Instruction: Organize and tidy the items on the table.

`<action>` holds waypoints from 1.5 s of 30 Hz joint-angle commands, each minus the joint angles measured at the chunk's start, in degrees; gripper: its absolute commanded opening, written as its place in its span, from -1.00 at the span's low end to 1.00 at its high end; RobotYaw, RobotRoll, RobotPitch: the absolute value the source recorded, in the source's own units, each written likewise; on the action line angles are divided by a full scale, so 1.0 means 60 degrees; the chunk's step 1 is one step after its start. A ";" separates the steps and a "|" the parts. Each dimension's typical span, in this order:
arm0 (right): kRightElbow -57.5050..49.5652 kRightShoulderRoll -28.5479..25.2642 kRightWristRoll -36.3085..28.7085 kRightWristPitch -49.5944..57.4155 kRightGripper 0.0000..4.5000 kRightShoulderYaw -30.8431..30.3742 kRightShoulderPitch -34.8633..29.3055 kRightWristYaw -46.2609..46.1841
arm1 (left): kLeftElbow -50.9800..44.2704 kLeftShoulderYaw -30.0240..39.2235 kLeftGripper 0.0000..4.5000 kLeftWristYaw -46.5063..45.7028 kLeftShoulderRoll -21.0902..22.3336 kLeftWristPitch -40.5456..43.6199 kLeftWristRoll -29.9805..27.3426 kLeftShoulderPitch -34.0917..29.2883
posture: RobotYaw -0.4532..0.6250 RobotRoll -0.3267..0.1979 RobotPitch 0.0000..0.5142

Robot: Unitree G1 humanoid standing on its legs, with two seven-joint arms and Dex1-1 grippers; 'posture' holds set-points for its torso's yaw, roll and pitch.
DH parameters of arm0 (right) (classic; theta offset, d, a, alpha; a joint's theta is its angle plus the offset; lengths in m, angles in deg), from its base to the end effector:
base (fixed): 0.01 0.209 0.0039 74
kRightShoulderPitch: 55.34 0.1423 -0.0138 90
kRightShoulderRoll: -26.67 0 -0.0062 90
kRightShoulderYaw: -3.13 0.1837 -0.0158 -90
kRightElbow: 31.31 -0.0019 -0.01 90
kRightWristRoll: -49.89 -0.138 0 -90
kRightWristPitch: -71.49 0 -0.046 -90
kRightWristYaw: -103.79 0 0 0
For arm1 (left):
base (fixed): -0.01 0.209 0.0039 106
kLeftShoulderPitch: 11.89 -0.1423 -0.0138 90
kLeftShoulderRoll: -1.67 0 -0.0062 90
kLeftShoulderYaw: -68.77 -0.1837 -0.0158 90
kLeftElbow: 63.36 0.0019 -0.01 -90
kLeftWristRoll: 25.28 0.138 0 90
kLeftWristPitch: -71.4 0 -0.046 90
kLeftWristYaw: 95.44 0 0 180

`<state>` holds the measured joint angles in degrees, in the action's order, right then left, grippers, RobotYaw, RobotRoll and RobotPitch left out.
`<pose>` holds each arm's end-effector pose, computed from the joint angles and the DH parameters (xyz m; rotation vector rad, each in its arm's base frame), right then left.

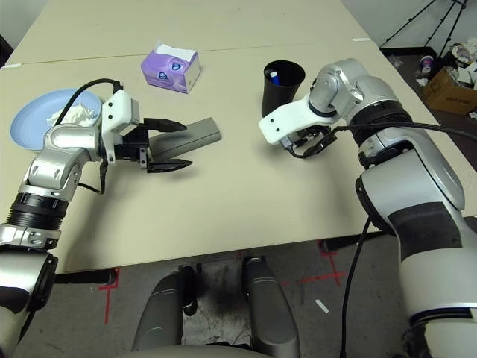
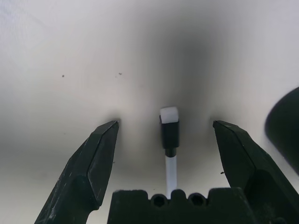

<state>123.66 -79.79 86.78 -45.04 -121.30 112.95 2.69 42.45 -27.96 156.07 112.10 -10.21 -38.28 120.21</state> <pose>0.3709 -0.1772 0.2598 -1.6856 0.6832 1.2745 0.3121 0.2239 0.2080 0.5486 0.0094 -1.2274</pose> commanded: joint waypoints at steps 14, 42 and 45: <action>0.0342 0.0063 0.0301 -0.0294 0.82 -0.0271 0.0072 -0.0305 | -0.0259 -0.0063 1.00 -0.0072 0.0002 0.0029 0.0044 -0.0046 | -0.24 0.25 -0.15; -0.2238 0.0191 -0.5878 0.5157 -0.81 0.3071 0.0461 0.2047 | -0.0443 -0.0094 1.00 0.0300 0.0039 0.0224 -0.0106 -0.0145 | -0.28 0.25 -0.23; -0.2761 0.0314 -0.6687 0.6157 -0.81 0.4151 0.0158 0.1282 | -0.0469 -0.0073 1.00 0.0340 0.0044 0.0221 -0.0126 -0.0183 | -0.28 0.25 -0.24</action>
<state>109.07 -77.87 49.78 -11.52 -99.72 115.39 12.74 40.95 -28.05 157.41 112.10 -9.08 -38.69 120.19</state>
